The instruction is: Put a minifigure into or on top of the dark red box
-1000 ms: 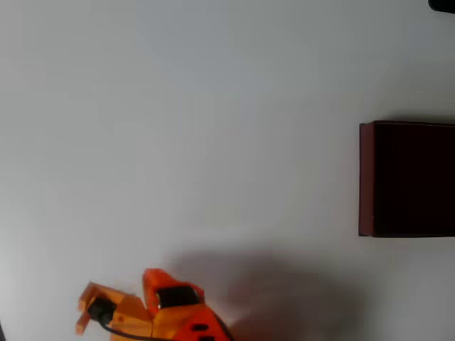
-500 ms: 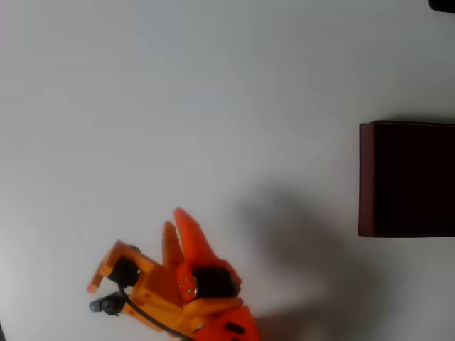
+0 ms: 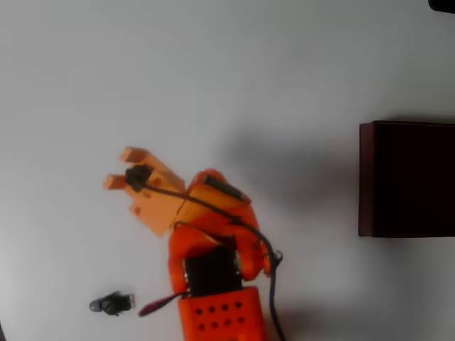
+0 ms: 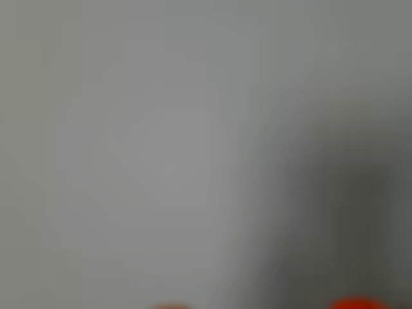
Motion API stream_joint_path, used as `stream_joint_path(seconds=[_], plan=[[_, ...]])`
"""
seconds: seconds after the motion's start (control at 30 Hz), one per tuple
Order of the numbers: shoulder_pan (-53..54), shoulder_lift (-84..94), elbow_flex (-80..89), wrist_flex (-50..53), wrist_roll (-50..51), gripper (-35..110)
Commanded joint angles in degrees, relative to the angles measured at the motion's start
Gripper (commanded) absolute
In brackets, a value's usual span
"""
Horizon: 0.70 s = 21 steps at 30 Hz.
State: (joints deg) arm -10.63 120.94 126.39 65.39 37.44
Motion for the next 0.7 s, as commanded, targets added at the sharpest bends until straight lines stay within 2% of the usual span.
stream_joint_path(seconds=[0.0,0.37,0.67], plan=[[2.7,-4.2,-6.5,5.7,3.0,10],[11.9,-6.2,-5.6,14.0,10.3,11],[9.2,-6.4,-1.8,18.2,20.0,10]])
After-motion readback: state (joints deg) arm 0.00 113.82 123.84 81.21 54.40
